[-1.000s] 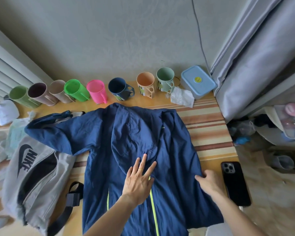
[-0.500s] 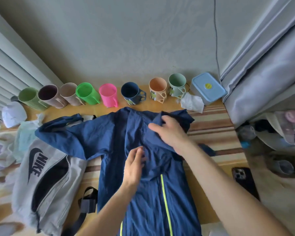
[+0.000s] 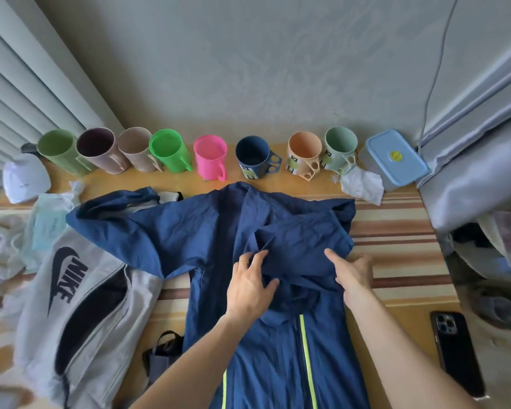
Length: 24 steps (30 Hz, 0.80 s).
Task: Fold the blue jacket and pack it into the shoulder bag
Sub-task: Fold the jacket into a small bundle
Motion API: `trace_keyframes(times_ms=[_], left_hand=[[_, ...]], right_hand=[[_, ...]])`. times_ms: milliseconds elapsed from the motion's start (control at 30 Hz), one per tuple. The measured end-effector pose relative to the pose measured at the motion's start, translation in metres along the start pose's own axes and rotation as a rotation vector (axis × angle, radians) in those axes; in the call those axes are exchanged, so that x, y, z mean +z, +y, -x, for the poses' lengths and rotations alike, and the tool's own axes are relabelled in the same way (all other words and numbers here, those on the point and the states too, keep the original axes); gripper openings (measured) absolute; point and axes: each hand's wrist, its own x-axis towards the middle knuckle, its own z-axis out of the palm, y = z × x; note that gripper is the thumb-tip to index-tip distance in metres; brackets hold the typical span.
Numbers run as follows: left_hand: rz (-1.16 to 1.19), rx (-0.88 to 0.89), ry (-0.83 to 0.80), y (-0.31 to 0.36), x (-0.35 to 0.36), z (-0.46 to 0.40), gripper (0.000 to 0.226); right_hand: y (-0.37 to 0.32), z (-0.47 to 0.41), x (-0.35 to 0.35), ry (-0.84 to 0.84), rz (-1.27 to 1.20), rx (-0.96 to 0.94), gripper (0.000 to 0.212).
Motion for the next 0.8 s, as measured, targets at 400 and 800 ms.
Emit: trace_keyframes(times_ms=[400, 800], left_hand=[[1.672, -0.328, 0.059, 0.007, -0.112, 0.041, 0.087], [1.575, -0.568, 0.364, -0.058, -0.154, 0.022, 0.039]], right_hand=[[-0.038, 0.176, 0.051, -0.993, 0.381, -0.93, 0.034], [0.002, 0.035, 0.031, -0.171, 1.106, -1.127, 0.051]])
